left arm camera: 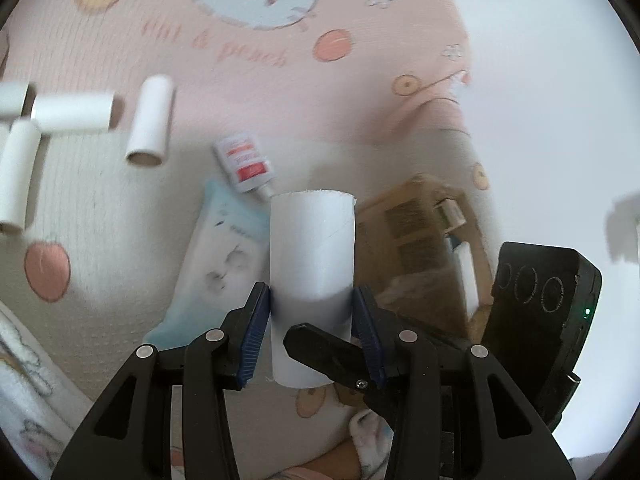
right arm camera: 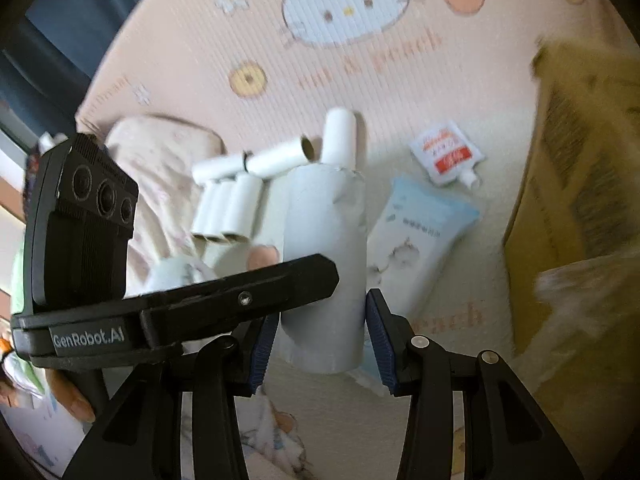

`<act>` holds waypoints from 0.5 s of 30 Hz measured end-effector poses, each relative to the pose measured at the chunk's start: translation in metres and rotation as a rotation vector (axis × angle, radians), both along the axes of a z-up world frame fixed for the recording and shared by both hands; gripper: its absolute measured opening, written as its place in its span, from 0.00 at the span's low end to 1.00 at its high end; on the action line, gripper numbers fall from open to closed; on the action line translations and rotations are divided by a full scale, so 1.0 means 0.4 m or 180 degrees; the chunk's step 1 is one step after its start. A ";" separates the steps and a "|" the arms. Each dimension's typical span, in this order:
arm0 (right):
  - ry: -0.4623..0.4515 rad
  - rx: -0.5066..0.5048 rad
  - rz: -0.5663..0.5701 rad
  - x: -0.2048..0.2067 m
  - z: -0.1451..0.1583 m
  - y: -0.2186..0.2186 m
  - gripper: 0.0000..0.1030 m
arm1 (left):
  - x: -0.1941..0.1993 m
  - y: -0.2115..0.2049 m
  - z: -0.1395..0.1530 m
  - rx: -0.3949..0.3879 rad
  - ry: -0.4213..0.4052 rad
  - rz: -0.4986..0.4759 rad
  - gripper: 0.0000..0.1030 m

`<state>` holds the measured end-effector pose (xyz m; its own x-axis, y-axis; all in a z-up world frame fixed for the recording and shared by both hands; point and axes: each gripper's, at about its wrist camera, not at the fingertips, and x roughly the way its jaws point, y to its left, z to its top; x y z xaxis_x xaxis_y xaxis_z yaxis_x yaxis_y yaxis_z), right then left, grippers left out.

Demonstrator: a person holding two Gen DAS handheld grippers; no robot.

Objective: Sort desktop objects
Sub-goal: 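Carry the held tube with the left gripper over the cardboard box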

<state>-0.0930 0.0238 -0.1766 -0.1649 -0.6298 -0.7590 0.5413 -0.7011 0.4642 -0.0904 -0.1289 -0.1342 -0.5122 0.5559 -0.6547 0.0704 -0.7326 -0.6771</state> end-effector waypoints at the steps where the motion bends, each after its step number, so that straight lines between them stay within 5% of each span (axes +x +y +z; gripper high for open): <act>1: 0.0018 -0.0055 -0.0012 0.000 0.017 0.011 0.40 | 0.001 0.005 0.016 -0.0013 0.0042 -0.0009 0.46; 15: 0.0501 -0.0296 -0.0173 0.012 0.178 0.113 0.40 | -0.054 0.149 0.212 -0.0545 0.0416 -0.0438 0.46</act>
